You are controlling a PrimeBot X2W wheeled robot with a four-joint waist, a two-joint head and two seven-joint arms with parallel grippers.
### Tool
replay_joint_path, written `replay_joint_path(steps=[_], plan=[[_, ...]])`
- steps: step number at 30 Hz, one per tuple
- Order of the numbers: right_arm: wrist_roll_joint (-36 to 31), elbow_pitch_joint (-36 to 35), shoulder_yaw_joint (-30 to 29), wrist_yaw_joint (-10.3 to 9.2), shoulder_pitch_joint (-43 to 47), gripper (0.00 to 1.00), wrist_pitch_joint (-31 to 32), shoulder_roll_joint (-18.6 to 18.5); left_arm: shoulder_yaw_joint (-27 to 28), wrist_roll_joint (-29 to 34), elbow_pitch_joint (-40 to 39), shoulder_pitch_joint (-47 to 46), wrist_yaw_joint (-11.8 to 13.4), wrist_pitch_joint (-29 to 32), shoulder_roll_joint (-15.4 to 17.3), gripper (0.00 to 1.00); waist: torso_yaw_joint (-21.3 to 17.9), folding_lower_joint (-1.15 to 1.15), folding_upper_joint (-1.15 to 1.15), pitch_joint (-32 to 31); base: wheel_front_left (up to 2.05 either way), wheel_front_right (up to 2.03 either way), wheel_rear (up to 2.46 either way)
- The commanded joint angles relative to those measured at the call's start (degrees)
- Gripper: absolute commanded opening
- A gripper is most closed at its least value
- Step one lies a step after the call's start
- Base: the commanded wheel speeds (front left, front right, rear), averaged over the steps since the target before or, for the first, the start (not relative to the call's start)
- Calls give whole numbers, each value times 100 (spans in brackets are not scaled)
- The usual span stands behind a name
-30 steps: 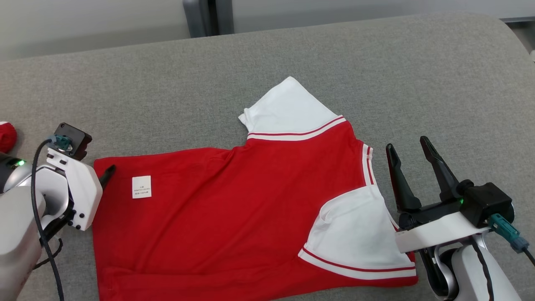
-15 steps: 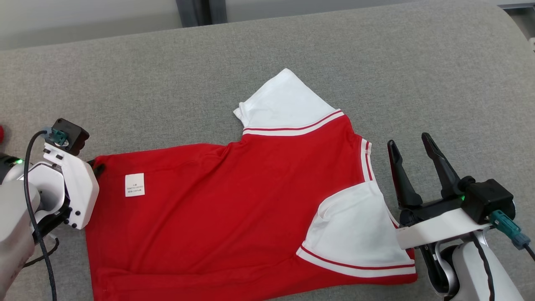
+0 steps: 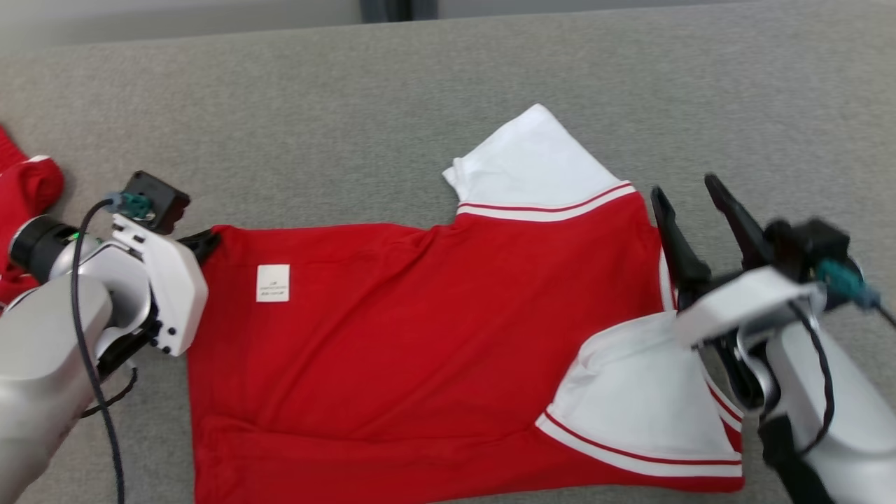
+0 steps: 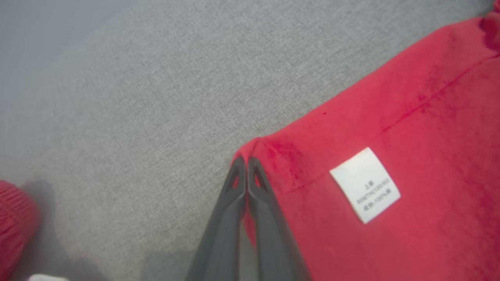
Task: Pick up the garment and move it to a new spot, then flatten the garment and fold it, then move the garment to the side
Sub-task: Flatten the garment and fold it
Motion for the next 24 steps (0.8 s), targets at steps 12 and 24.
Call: replay_joint_path(steps=[12,24], plan=[[1601,1865,1668,-2,-2453,100,993,-675,-253,177,24,-510,-6,-236,-584,0,753,0,0,481,0,0,0],[2357,2875,3151,-2,-3631,100,1537,-946,-301,381,-27,-637,-6,-316,-918,0,1061,0,0,779,0,0,0]])
